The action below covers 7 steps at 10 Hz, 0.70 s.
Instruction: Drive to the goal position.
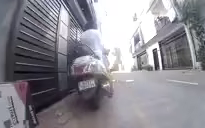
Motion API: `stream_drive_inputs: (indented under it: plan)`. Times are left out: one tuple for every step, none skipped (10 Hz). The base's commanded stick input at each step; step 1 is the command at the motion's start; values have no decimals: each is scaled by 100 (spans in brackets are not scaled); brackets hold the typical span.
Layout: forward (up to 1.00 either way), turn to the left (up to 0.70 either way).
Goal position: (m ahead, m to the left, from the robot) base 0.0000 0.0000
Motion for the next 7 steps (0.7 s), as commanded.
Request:
stream_drive_inputs:
  plan:
    - [0, -70]
    - [0, -70]
    - [0, -70]
    - [0, -70]
    - [0, -70]
    - [0, -70]
    - [0, -70]
